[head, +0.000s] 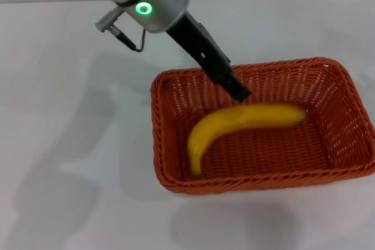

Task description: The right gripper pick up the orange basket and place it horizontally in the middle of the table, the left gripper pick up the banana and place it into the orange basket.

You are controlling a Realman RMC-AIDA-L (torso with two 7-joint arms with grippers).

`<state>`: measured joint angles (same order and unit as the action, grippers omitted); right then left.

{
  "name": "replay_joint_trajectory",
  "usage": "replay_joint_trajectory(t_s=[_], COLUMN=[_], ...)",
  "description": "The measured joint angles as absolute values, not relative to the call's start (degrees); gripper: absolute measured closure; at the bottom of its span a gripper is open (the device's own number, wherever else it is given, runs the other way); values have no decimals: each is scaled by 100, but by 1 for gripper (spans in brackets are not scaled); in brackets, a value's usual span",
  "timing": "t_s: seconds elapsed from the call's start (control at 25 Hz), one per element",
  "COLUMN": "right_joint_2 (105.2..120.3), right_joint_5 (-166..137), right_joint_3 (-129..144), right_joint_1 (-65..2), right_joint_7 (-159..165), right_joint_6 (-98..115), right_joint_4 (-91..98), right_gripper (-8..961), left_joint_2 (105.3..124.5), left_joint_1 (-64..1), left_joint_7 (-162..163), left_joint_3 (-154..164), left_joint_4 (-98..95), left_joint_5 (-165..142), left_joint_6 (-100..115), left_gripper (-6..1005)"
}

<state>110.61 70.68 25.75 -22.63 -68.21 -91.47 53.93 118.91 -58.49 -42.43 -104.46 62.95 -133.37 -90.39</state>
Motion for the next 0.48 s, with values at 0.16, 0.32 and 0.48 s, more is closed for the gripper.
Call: replay_joint_trajectory(t_s=[0.16,0.32,0.48], right_joint_2=[11064,11157,11355], right_joint_5=[7167,7207,7210], right_joint_3=[2405,1997,1394], right_joint_1=[-2209,-2180,-2167], right_joint_7=[-7105,-7717,-8609], right_joint_6=[-9114,-9100,-9087], right_joint_4=[5310,5213,5083], right_gripper=[238,237,237], left_joint_2=[11890,11890,11891], left_joint_1=[-5183,-4258,-3068], left_joint_7=[-4509,-4993,-5761], left_joint_3=[-10752,-11348,-11676], left_joint_4=[6977,7716,8325], left_joint_5=[-12923,-12331,-11467], left_joint_6=[-9041,-8968,-8506], left_gripper=[178,184,188])
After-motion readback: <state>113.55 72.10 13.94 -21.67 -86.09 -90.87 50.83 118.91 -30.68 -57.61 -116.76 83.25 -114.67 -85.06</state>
